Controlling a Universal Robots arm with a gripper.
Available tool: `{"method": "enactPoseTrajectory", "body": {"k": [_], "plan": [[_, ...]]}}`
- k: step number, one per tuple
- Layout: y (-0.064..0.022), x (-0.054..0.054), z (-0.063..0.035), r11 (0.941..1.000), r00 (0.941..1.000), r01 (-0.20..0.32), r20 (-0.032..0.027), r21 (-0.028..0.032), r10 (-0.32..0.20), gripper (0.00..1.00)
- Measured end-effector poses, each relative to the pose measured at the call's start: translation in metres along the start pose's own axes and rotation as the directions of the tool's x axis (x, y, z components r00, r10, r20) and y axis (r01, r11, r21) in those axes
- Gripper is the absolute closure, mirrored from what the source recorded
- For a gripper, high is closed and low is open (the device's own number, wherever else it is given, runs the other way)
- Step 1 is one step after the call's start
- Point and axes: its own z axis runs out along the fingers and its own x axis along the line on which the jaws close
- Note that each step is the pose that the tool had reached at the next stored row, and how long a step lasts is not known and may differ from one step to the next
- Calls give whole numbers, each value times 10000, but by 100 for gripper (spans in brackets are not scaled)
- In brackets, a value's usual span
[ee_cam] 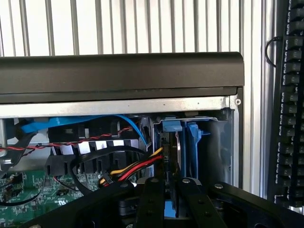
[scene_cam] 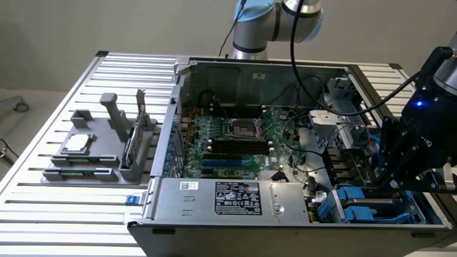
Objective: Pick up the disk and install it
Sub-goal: 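Insert the first disk wire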
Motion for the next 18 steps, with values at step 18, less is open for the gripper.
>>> {"method": "enactPoseTrajectory", "body": {"k": [18], "plan": [[36,3,21,9999,10000,11,62,122,-12,84]]}}
